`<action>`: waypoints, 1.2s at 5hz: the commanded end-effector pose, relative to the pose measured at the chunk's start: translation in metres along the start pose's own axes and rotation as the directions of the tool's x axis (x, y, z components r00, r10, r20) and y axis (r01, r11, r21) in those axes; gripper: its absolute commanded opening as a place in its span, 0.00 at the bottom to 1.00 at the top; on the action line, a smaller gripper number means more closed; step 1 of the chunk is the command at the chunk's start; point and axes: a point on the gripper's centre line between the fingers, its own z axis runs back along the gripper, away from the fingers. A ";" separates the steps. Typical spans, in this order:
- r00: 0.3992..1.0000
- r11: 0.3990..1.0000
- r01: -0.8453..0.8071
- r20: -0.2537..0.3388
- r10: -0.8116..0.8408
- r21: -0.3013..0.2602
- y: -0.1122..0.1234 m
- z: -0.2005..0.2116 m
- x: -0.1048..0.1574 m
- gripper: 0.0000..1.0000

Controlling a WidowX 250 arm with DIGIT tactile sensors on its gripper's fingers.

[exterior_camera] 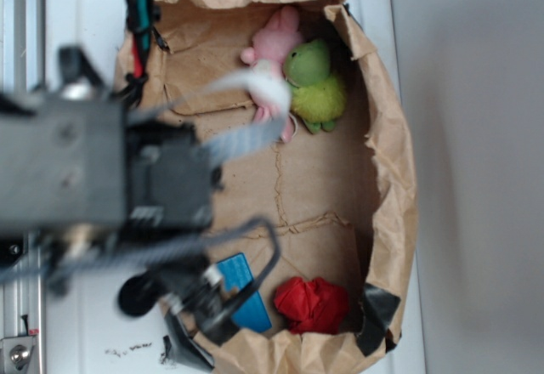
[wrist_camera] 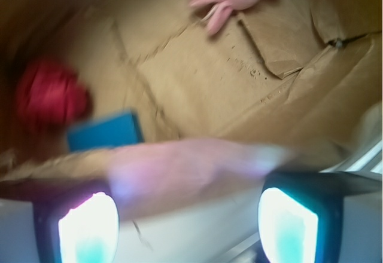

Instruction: Grab the pink bunny.

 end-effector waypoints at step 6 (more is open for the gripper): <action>0.965 0.973 -0.218 0.134 0.227 -0.083 -0.012 0.005 0.070 1.00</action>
